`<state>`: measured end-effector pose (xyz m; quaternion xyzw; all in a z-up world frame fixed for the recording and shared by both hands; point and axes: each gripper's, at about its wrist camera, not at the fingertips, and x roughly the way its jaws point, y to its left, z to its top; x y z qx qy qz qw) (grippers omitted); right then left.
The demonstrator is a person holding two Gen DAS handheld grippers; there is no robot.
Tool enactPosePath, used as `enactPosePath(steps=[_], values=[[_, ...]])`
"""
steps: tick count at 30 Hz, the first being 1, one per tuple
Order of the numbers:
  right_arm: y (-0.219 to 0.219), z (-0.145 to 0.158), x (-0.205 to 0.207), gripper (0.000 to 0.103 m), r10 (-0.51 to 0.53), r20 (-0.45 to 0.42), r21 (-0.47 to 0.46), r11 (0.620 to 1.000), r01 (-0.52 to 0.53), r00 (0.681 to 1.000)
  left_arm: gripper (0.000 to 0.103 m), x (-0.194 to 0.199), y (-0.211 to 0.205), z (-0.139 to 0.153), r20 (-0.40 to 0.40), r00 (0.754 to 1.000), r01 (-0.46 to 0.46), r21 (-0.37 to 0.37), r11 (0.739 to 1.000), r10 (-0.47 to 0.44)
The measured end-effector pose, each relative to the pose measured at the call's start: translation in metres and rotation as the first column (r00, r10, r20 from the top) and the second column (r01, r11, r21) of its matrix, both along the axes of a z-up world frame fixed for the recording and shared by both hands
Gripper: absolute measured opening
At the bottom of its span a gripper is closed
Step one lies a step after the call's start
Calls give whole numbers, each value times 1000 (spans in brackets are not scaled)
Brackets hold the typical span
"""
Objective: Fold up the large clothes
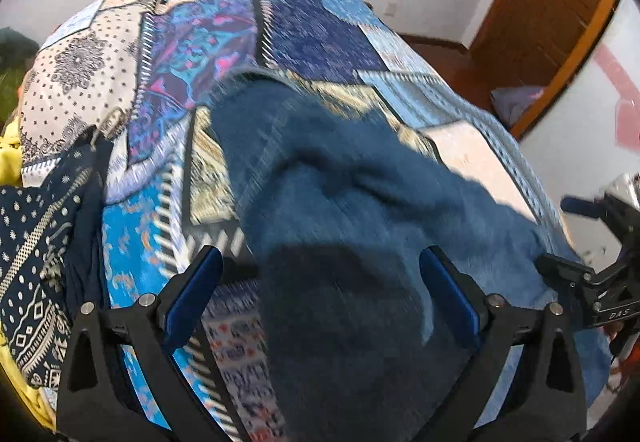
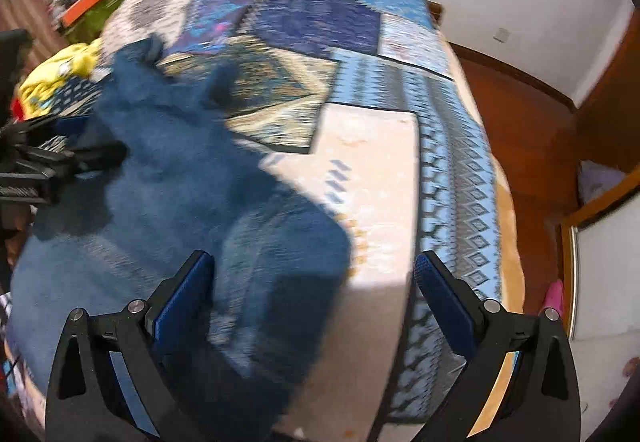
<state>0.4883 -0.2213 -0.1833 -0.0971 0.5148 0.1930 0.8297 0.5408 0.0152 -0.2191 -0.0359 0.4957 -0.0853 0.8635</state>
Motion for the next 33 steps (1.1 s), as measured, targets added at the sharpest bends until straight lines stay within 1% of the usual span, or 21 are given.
enactPosePath(steps=[2,3,4,7,8,9,10,13,15,18,19,21,24,25,26,27,29,30,31,33], values=[[-10,7,-1,99,-62,23,44,997,61,998,101,6,7,3,18,999,-38,14,999,38],[-13,14,-4,99,-79,41,68,995,76,996,101,8,10,5,22,999,-49,15,999,48],[-13,20,-6,99,-91,71,71,994,86,993,101,9,11,9,36,998,-55,21,998,54],[-10,50,-21,99,-92,224,13,996,92,970,101,6,12,27,107,991,-88,106,990,77],[-10,56,-23,99,-89,247,5,996,90,965,101,2,12,36,142,987,-99,130,986,81],[-11,67,-28,100,-83,275,3,996,86,958,101,-3,14,45,174,982,-103,137,985,78],[-11,74,-31,100,-78,284,10,997,78,956,101,-9,16,54,203,976,-103,133,986,75],[-14,89,-40,100,-59,282,61,997,43,958,101,-31,20,79,260,964,-80,96,992,53],[-16,96,-51,100,-30,254,116,993,1,967,101,-46,20,91,275,961,-47,73,996,25],[-16,92,-61,100,2,192,175,984,-36,981,101,-71,15,98,267,963,21,67,997,-39],[-15,88,-64,100,10,176,184,982,-43,984,101,-81,11,97,253,965,50,77,996,-68],[-15,75,-72,100,30,114,201,978,-52,993,101,-97,5,90,231,967,87,86,993,-105],[-17,52,-78,100,38,33,216,975,-44,999,101,-119,-3,69,161,975,142,66,988,-151],[-19,44,-81,100,35,5,224,974,-36,999,101,-124,-5,56,113,981,156,47,987,-161],[-21,33,-82,100,34,-33,230,973,-25,999,101,-126,-6,48,85,983,163,34,986,-165],[-22,23,-81,100,34,-74,234,972,-16,997,101,-129,-5,36,48,985,165,3,986,-165],[-24,9,-78,100,40,-136,245,969,-5,990,101,-129,-1,19,-1,989,150,-38,988,-150],[-24,3,-75,100,47,-165,252,968,-3,985,101,-128,2,15,-11,990,137,-70,988,-138],[-23,0,-73,100,54,-184,260,966,-4,981,101,-125,7,12,-29,992,121,-122,985,-125],[-21,-11,-62,100,77,-240,295,955,-3,968,101,-114,15,5,-86,992,77,-197,977,-96]])
